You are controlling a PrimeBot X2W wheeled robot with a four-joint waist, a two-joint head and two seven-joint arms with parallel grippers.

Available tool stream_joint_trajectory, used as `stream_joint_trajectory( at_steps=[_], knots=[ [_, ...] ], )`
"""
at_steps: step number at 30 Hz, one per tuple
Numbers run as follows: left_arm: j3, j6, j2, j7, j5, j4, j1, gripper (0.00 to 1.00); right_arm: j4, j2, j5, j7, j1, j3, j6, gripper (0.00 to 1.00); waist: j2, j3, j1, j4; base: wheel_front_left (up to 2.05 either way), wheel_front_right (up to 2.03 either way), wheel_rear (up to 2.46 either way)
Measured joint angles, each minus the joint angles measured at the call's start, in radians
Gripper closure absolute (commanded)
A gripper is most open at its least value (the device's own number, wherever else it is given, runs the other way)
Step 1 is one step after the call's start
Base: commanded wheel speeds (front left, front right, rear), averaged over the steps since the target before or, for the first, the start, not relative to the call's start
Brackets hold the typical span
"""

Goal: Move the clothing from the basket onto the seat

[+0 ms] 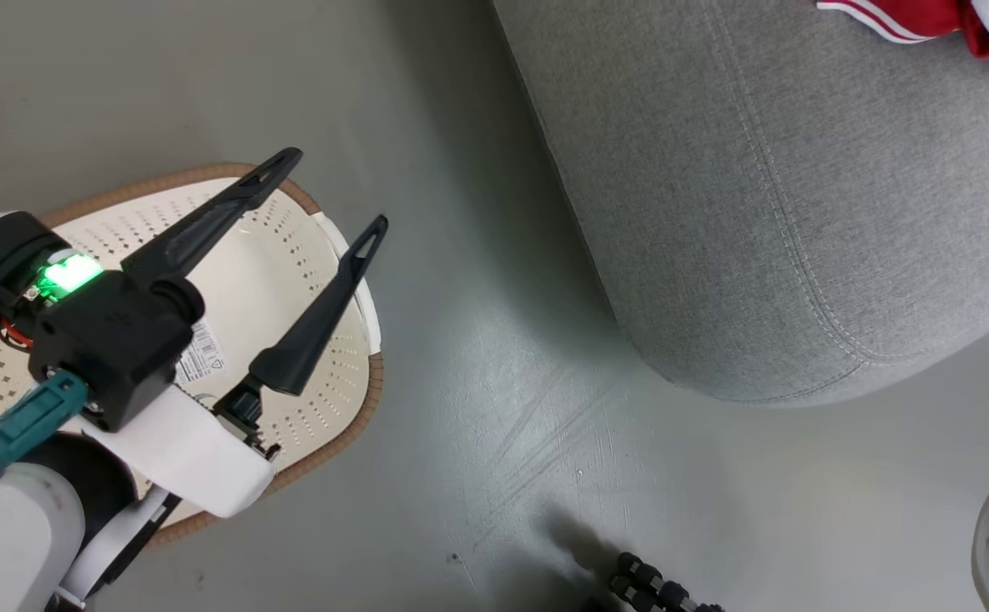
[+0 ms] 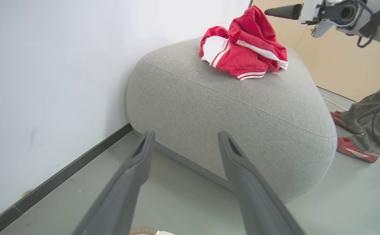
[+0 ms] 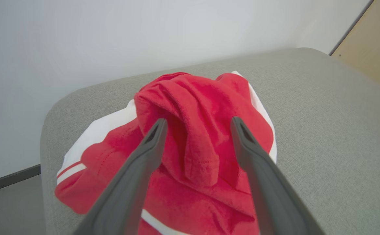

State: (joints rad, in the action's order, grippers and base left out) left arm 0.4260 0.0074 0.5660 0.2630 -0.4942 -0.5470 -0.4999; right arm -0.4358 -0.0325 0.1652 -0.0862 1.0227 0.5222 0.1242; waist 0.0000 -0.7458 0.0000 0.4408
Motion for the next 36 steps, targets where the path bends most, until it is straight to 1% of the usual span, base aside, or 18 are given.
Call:
stream_joint_trajectory(
  at_steps=[5, 9, 12, 15, 19, 23, 24, 25, 36],
  knots=[
    [-0.028, 0.02, -0.014, -0.037, -0.006, 0.022, 0.015, 0.0, 0.042, -0.001, -0.023, 0.029, -0.05, -0.082, 0.0, 0.0, 0.0001, 0.034, 0.0, -0.007, 0.0, 0.0, 0.0],
    [-0.054, 0.044, -0.033, -0.075, -0.007, 0.04, 0.038, 0.0, 0.072, -0.001, -0.058, 0.059, -0.08, -0.168, 0.0, 0.0, 0.0, 0.062, 0.0, -0.018, 0.0, 0.0, 0.0],
    [-0.075, 0.058, -0.042, -0.104, -0.011, 0.055, 0.054, 0.0, 0.073, -0.006, -0.114, 0.087, -0.107, -0.253, 0.0, 0.0, 0.0, 0.084, 0.0, -0.031, 0.0, 0.0, 0.0],
    [-0.098, 0.073, -0.063, -0.135, -0.022, 0.072, 0.076, 0.0, 0.072, -0.008, -0.19, 0.112, -0.14, -0.363, 0.0, 0.0, 0.0001, 0.104, 0.0, -0.047, 0.0, 0.0, 0.0],
    [-0.137, 0.101, -0.072, -0.176, -0.031, 0.09, 0.103, 0.0, 0.081, -0.009, -0.238, 0.154, -0.185, -0.455, 0.0, 0.0, 0.0, 0.134, 0.0, -0.072, 0.0, 0.0, 0.0],
    [-0.167, 0.115, -0.087, -0.212, -0.037, 0.114, 0.132, 0.0, 0.106, -0.012, -0.263, 0.202, -0.223, -0.551, 0.0, 0.0, 0.0001, 0.164, 0.0, -0.098, 0.0, 0.0, 0.0],
    [-0.167, 0.115, -0.087, -0.212, -0.037, 0.114, 0.132, 0.0, 0.106, -0.012, -0.263, 0.202, -0.223, -0.551, 0.0, 0.0, 0.0001, 0.164, 0.0, -0.098, 0.0, 0.0, 0.0],
    [-0.178, 0.123, -0.093, -0.23, -0.048, 0.124, 0.152, 0.0, 0.119, -0.012, -0.268, 0.224, -0.235, -0.59, 0.0, 0.0, 0.0001, 0.179, 0.0, -0.112, 0.0, 0.0, 0.0],
    [-0.219, 0.141, -0.129, -0.317, -0.088, 0.19, 0.247, 0.0, 0.138, -0.016, -0.27, 0.306, -0.311, -0.69, 0.0, 0.0, 0.0, 0.256, 0.0, -0.176, 0.0, 0.0, 0.0]
  ],
)
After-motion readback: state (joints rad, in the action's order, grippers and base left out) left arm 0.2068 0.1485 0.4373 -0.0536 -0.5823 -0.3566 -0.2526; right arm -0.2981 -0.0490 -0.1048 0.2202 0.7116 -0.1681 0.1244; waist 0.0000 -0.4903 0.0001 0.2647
